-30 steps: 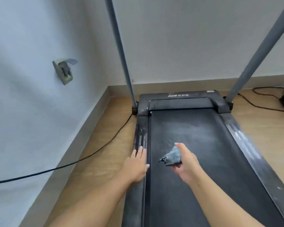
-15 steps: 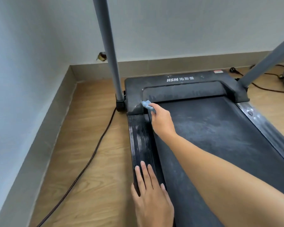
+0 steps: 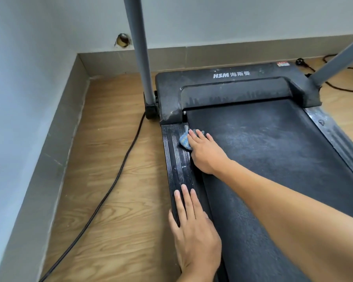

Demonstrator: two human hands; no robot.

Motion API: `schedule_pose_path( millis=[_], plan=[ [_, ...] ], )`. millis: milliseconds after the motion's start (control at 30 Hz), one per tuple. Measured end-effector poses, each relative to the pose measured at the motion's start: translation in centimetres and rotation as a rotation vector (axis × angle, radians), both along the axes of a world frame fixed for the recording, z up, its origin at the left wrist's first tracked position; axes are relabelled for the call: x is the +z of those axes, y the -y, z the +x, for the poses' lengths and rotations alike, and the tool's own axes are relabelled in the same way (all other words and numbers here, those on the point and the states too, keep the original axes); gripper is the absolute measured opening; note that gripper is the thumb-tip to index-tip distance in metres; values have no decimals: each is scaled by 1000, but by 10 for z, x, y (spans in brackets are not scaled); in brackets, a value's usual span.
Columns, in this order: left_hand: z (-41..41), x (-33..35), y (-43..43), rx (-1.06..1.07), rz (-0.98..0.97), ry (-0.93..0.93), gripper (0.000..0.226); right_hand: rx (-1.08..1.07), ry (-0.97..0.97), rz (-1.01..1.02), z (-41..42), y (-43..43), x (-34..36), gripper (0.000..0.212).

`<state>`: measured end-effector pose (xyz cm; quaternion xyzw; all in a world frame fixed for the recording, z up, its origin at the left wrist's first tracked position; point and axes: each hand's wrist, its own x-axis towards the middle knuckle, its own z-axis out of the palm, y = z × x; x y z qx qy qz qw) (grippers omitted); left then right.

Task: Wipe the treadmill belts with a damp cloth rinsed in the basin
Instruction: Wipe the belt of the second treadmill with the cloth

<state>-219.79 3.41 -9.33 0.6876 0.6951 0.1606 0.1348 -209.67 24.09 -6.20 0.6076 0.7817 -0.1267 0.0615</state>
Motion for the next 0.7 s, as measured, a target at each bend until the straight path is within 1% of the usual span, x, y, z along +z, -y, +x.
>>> schedule_pose_path(
  millis=[67,100,167,200,233,267,367,467,533,600,700],
  plan=[
    [-4,-2,2,-4,42,38,62,27,5,-27,5,38,6,67],
    [-5,-2,4,9,75,91,58,34,6,-51,8,61,9,67],
    [-8,-3,5,72,147,251,51,68,19,-94,10,106,14,70],
    [-8,-2,5,113,183,338,49,95,32,-98,12,128,14,77],
    [-8,-2,3,150,212,414,50,129,47,-88,15,146,11,82],
    [-9,-1,4,180,232,488,51,162,70,-48,19,166,7,81],
    [-14,0,3,228,246,698,52,186,100,53,22,227,-5,71],
    [-24,11,9,255,217,844,48,214,100,90,21,303,-10,70],
    [-34,13,22,261,186,834,47,253,113,106,26,357,-13,69],
    [-48,8,47,249,144,766,48,300,135,119,33,409,-21,65],
    [-67,2,101,164,53,690,48,323,157,91,37,472,-28,61]
  ],
)
